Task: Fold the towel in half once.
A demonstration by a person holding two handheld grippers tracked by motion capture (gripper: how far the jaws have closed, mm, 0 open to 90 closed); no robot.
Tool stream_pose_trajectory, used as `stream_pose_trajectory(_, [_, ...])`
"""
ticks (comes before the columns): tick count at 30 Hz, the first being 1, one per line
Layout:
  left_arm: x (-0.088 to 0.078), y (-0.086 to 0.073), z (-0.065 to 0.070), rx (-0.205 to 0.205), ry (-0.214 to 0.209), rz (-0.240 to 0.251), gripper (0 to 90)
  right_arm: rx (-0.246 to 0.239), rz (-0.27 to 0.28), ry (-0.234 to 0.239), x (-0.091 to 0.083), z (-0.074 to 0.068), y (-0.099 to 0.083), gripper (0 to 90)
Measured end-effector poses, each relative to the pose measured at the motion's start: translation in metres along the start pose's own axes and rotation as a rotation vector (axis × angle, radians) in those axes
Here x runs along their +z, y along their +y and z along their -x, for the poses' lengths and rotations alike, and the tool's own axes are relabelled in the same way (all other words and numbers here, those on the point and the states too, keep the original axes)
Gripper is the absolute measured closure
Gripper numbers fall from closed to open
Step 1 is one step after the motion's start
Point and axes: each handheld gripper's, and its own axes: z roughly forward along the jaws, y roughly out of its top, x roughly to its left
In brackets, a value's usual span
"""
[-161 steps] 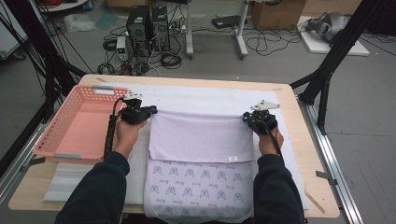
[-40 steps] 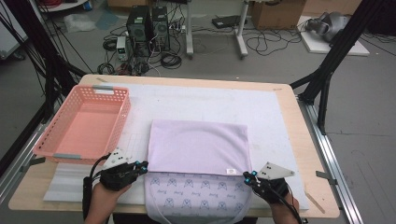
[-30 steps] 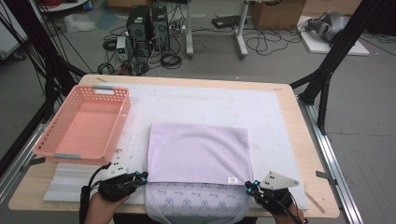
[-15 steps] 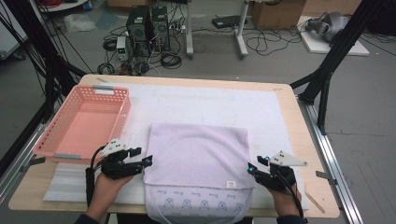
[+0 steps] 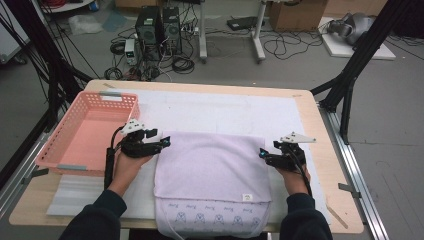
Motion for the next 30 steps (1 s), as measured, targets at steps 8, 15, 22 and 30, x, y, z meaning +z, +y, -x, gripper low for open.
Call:
stream_pose_trajectory(8, [0.032,-0.007,-0.021,-0.038,0.149,-0.093,36.4,0.081,-0.094,-0.028,0.041,0.012,0.003,20.4])
stream_pose_trajectory(15, [0.047,-0.011,-0.017,-0.032,0.133,-0.189,39.3,0.028,-0.139,-0.044,0.050,0.006,0.010,38.1])
stream_pose_trajectory(22, [0.047,-0.012,-0.009,0.075,0.111,-0.204,76.5,0.051,-0.132,-0.002,0.047,-0.001,0.009,65.1])
stream_pose_trajectory(30, [0.046,-0.012,-0.012,-0.048,0.108,-0.186,84.3,0.144,-0.089,0.056,0.045,0.005,0.003,83.1])
